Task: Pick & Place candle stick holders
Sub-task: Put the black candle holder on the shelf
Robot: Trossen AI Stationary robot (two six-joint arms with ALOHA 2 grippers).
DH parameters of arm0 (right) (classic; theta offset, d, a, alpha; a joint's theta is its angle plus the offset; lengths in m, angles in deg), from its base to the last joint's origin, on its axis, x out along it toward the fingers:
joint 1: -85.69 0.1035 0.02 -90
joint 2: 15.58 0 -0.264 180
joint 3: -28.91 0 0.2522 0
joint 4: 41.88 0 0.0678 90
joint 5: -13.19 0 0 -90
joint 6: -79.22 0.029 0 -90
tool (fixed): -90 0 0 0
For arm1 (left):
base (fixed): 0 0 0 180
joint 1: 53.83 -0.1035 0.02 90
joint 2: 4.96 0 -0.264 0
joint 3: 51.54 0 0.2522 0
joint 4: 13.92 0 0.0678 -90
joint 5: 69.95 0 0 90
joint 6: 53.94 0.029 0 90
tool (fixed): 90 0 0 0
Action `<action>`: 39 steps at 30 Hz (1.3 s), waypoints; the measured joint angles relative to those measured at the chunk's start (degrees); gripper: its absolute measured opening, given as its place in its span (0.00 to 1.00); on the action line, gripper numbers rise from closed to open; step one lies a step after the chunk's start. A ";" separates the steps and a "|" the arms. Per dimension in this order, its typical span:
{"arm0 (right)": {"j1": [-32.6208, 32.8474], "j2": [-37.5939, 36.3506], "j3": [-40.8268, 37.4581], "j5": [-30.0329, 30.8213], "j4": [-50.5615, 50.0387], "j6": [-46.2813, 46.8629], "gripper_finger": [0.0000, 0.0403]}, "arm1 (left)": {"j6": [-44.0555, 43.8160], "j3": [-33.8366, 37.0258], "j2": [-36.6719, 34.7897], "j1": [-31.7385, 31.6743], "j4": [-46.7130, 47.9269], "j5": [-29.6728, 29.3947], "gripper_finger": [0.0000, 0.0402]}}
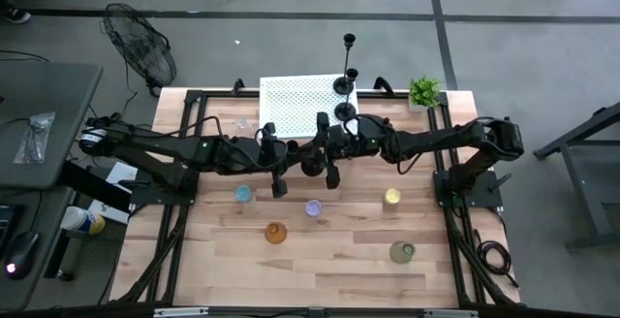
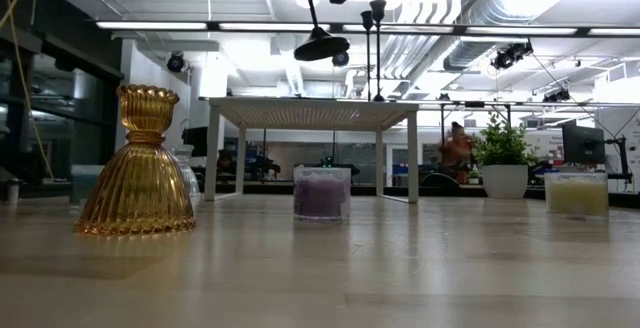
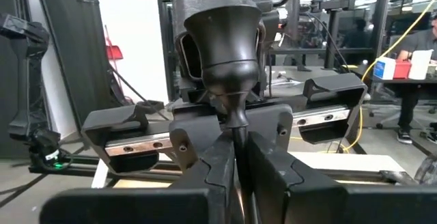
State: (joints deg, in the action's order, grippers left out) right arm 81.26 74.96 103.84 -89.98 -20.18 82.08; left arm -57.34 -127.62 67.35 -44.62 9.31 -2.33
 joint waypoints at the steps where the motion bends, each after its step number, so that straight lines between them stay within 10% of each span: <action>1: -0.18 0.00 0.00 -0.77 0.04 0.09 0.08 | 0.00 0.00 0.00 0.00 0.00 0.00 0.02; 17: -1.59 -0.09 -0.04 -2.10 2.59 0.60 0.08 | -1.33 0.02 -0.49 0.17 0.53 -0.96 0.28; 39: -6.62 -0.16 -0.02 4.72 1.82 4.64 0.08 | -7.40 0.04 -14.73 0.17 23.00 -14.95 0.29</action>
State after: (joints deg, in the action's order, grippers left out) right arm 74.64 74.80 103.82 -85.26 -18.37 86.72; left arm -64.74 -127.58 52.62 -44.45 32.32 -17.27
